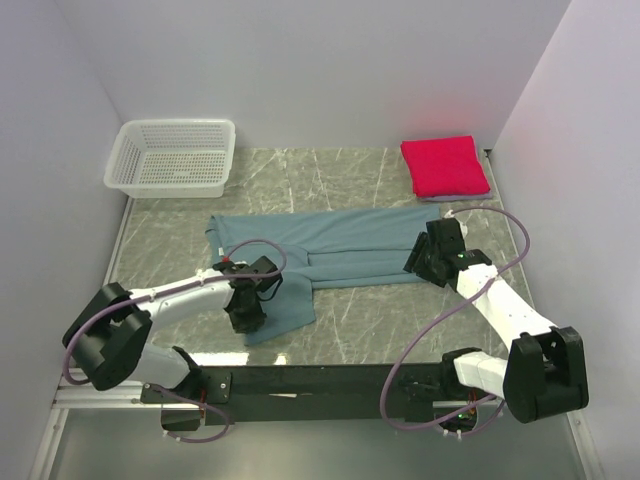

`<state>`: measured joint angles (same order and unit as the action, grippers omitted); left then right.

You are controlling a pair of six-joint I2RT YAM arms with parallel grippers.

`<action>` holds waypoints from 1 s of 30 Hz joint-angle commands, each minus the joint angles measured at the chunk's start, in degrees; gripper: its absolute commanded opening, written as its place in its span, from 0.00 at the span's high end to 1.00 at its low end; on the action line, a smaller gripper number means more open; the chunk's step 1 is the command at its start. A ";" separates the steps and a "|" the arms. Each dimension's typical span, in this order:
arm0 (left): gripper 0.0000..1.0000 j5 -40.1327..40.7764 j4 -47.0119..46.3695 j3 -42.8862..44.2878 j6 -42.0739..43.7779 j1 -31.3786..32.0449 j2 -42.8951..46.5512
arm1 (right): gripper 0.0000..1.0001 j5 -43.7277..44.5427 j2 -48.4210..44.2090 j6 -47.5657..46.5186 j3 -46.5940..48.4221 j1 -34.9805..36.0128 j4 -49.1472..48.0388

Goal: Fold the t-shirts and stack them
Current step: Fold the tshirt

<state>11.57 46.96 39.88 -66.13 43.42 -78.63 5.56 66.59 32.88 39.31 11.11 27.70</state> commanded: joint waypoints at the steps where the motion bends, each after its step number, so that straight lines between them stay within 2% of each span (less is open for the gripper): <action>1: 0.82 1.34 -1.17 -0.42 -1.11 0.70 -3.46 | 0.35 1.56 -0.85 -1.07 0.06 0.57 -0.81; 3: 0.97 2.13 1.28 1.16 -1.28 1.05 -2.85 | 0.35 1.47 -0.84 -1.16 0.50 0.49 -0.63; 4: 1.00 2.66 2.60 3.26 -1.28 1.05 -2.50 | 0.35 1.38 -0.84 -1.07 0.85 0.40 -0.63; 6: 0.99 4.94 5.58 6.34 -0.24 0.97 -1.79 | 0.35 1.73 -1.11 -1.07 1.21 0.49 -0.46; 10: 0.99 9.34 8.06 18.79 4.77 -1.84 -3.54 | 0.36 2.26 -1.46 -0.98 1.73 0.49 -0.28; 13: 0.99 11.98 6.40 26.44 10.65 -6.75 -6.97 | 0.36 1.65 -1.02 -2.03 1.91 0.49 -1.33; 18: 0.99 16.37 2.44 40.41 19.87 -14.75 -17.75 | 0.37 -1.86 2.39 -4.58 4.62 0.49 -3.36; 21: 0.99 17.43 1.56 48.24 23.57 -16.43 -22.43 | 0.37 -3.36 5.03 -5.72 6.39 0.49 -3.80; 25: 1.00 17.08 -0.81 53.88 25.70 -18.80 -29.02 | 0.37 -5.03 7.59 -6.69 8.76 0.58 -4.50; 30: 0.99 15.68 -4.76 56.54 25.70 -20.83 -32.72 | 0.38 -9.51 10.31 -8.71 10.52 1.36 -6.34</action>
<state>26.83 45.63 93.23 -42.46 23.57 -110.56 -0.43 75.81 26.61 46.83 11.55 24.32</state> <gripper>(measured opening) 0.014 0.620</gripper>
